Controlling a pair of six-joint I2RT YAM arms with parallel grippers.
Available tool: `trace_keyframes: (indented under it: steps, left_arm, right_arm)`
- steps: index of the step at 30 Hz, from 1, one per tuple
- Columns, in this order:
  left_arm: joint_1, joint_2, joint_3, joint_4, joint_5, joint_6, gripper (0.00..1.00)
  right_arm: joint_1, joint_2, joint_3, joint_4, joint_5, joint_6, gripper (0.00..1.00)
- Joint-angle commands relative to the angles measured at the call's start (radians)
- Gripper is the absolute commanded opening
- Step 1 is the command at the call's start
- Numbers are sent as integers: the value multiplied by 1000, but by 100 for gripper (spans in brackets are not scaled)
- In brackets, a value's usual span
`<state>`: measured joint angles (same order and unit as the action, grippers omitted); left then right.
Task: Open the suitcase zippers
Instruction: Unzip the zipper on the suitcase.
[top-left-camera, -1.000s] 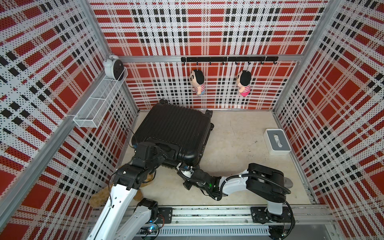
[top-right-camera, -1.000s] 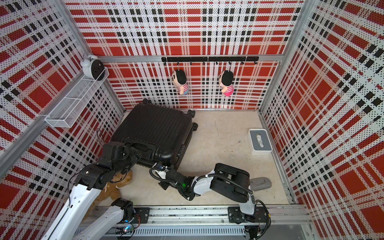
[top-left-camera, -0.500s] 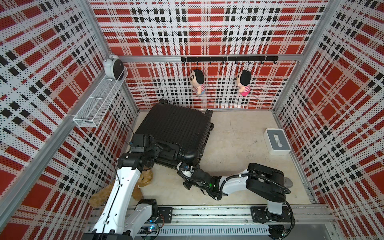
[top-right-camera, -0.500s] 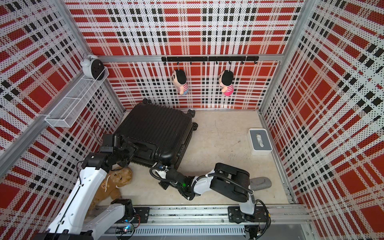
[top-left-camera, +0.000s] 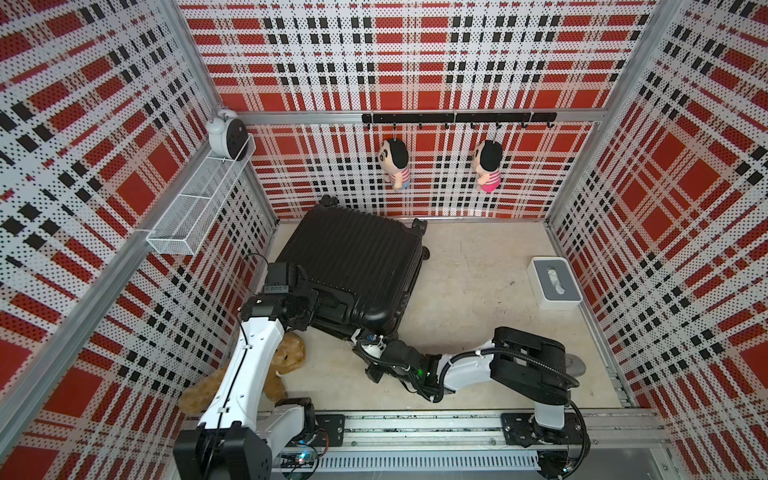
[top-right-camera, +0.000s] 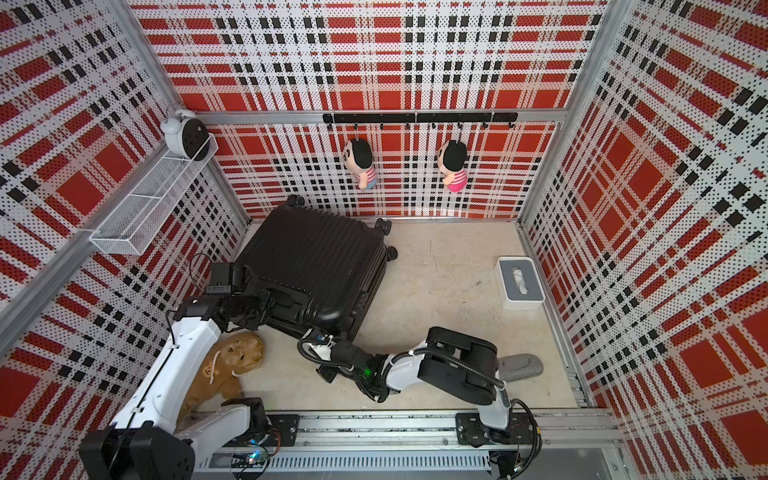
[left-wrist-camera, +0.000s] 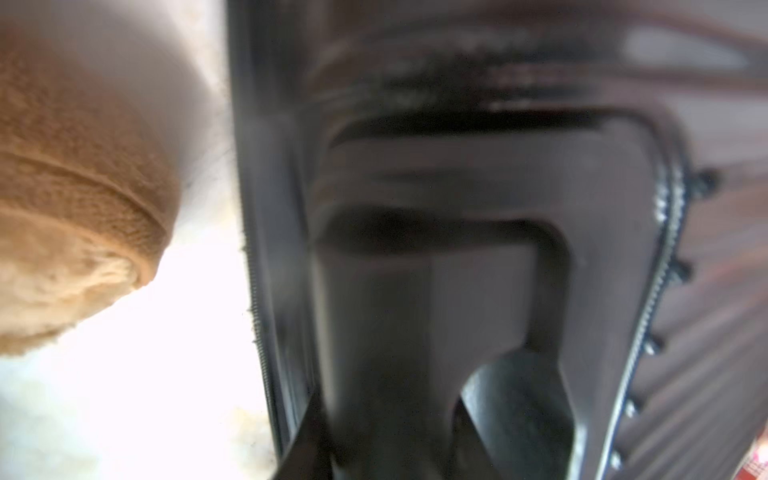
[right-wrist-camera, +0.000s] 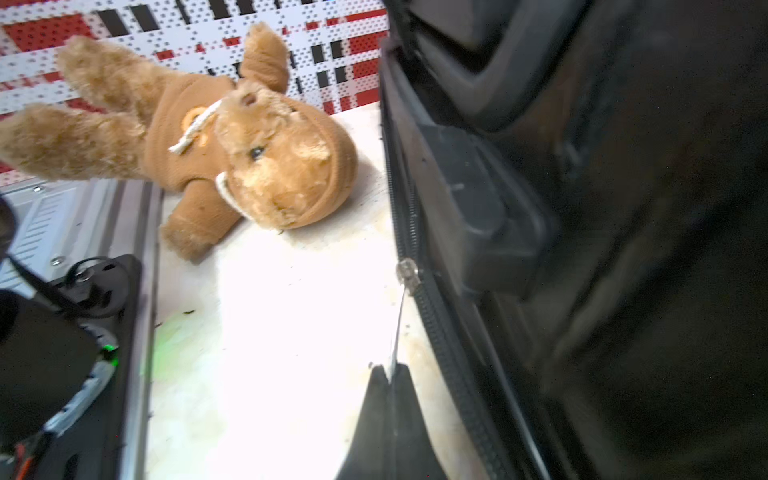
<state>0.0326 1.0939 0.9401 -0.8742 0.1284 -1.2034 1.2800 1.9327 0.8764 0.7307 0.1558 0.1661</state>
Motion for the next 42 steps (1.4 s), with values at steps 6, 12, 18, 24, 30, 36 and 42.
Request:
trace_keyframes:
  steps: [6,12,18,24,30,36,42]
  left_arm:
    - [-12,35,-30,77,22,237,0]
    - [4,54,45,50,13,245,0]
    - [6,73,100,35,1,246,0]
    - [6,93,132,37,4,240,0]
    - [6,99,210,24,7,226,0]
    - [3,104,252,12,-2,226,0]
    - [-15,114,265,24,-28,225,0]
  right_arm:
    - [-10,-33,-89,49,-14,-4,0]
    - [-10,-83,-167,53,22,0,0]
    - [-7,-116,-214,47,37,-16,0]
    - [21,-141,-180,-76,43,-87,0]
    - [35,-158,-91,-275,140,-88,0]
    - [35,-209,-73,-299,92,-56,0]
    - [34,-218,1,-399,73,-16,0]
